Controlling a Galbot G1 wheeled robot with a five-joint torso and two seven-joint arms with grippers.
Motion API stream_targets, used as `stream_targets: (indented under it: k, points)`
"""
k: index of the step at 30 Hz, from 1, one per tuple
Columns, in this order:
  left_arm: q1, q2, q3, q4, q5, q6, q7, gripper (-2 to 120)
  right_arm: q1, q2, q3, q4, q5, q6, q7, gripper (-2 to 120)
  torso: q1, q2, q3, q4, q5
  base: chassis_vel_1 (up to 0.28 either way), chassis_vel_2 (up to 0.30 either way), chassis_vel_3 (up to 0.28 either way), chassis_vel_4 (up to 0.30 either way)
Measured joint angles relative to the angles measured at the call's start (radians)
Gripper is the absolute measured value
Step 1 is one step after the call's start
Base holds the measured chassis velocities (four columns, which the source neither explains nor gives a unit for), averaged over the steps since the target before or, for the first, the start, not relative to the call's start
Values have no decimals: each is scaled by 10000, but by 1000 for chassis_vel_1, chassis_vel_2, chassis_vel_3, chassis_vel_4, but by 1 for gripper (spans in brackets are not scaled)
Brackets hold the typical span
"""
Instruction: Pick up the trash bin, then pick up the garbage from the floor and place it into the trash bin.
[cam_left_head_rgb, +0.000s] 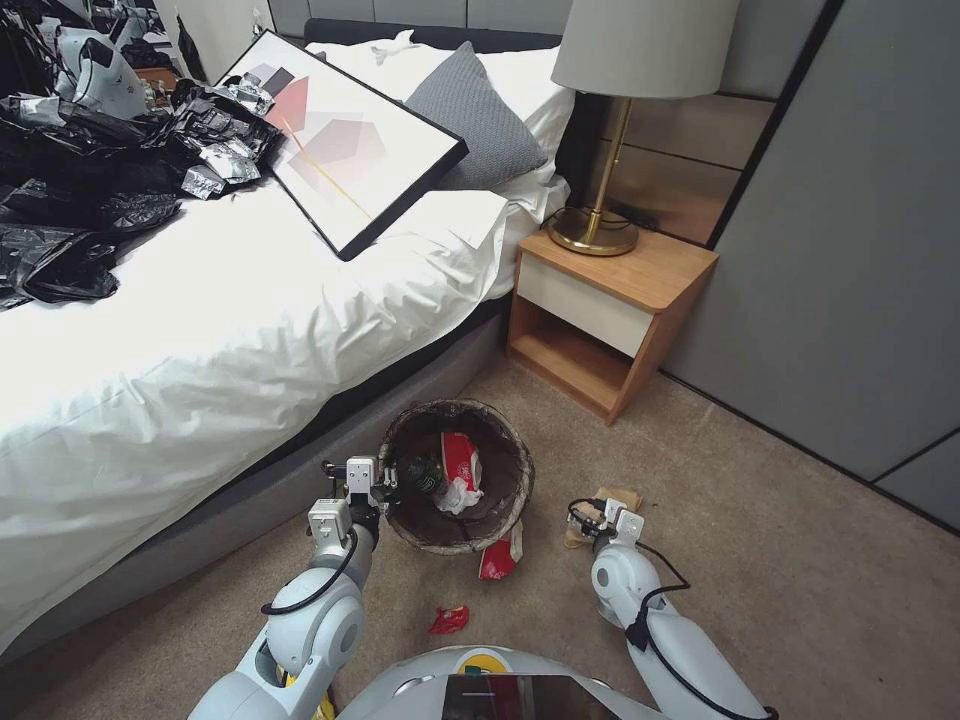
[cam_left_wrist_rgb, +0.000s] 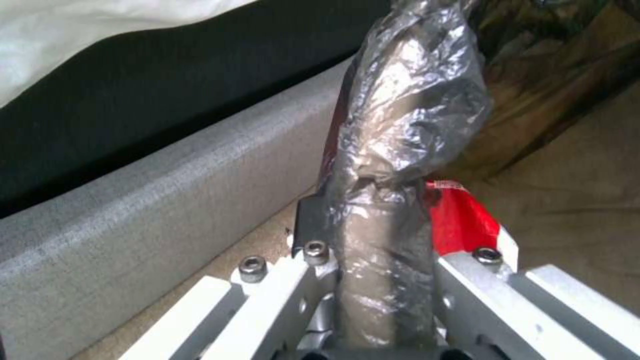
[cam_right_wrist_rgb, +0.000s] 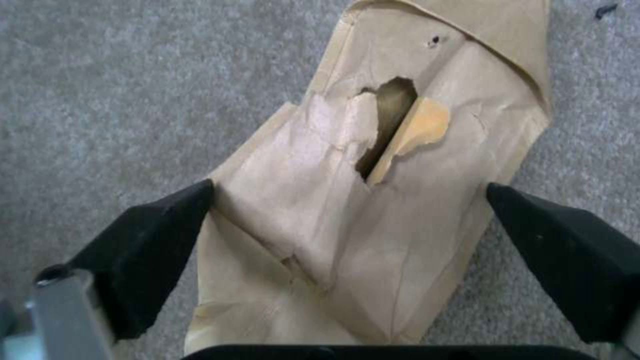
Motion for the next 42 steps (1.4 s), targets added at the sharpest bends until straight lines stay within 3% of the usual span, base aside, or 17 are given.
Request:
stream_targets:
  k: [8,10,12,17,22,24,27,42]
  points:
    - [-69,30,0,4,-88,12,-14,3,0,17,-28,-52,-191,-36,22,71,0,0,0,0,0,0,0,0,0]
    - [-80,35,0,23,-98,14,-16,3,-56,17,-46,11,-310,-33,27,59,0,0,0,-1,0,0,0,0,0]
    - [-85,37,1,30,-99,15,-16,3,-71,17,-49,41,-344,-31,30,57,0,0,0,-1,0,0,0,0,0]
    - [-136,39,20,81,-115,14,-16,3,-132,18,-78,217,-540,-1,69,34,0,0,0,0,0,0,0,0,0]
    - [-161,40,29,95,-125,15,-17,3,-180,6,-85,337,-625,12,121,23,0,0,0,1,0,0,0,0,0]
    - [-177,40,39,106,-132,17,-19,3,-219,-8,-89,431,-680,23,173,9,0,0,0,-1,1,0,0,0,0]
    - [-182,40,51,113,-135,19,-23,3,-259,-26,-96,568,-729,38,246,0,0,0,0,0,1,0,0,0,0]
    - [-162,25,72,113,-129,23,-27,3,-370,-41,-98,932,-839,44,423,0,0,0,0,0,0,0,0,0,0]
